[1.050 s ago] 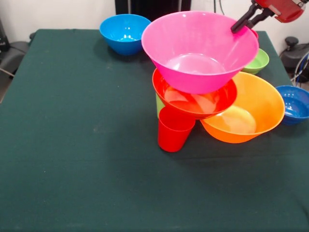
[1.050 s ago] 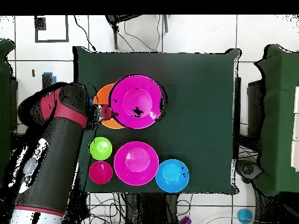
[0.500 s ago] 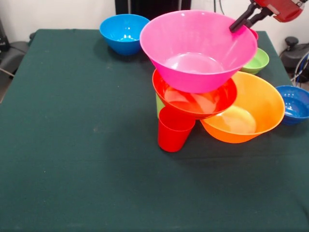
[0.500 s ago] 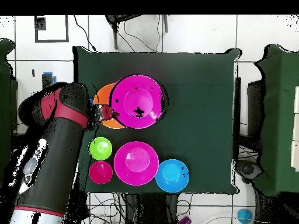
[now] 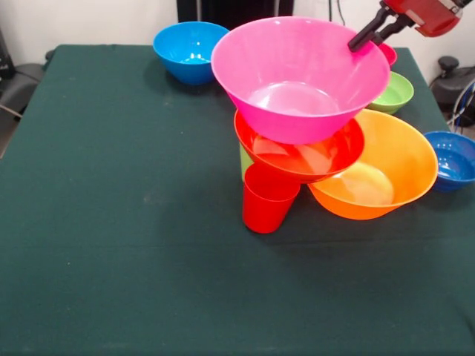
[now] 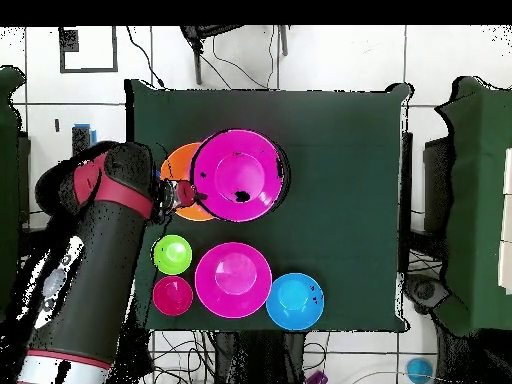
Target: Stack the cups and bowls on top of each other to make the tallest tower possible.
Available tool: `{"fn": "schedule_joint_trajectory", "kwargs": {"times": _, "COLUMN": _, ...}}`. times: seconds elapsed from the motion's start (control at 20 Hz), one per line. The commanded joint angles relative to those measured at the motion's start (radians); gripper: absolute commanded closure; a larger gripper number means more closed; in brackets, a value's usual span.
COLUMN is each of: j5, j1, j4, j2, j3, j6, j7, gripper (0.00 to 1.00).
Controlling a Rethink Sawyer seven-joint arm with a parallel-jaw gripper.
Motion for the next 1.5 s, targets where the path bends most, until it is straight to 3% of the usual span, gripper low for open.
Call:
{"fn": "schedule_joint_trajectory", "kwargs": {"times": 0.05, "j5": -0.011, "j1": 0.001, "j4": -0.008, "j2": 0.031, "j3": 0.052, "j6": 0.039, "j7": 0.163, "gripper": 1.0}}
{"fn": "schedule_joint_trajectory", "kwargs": {"times": 1.5, "j5": -0.02, "j1": 0.001, "j4": -0.025, "j2": 0.058, "j3": 0.039, "j6": -0.059, "j7": 0.18, "gripper": 1.0}}
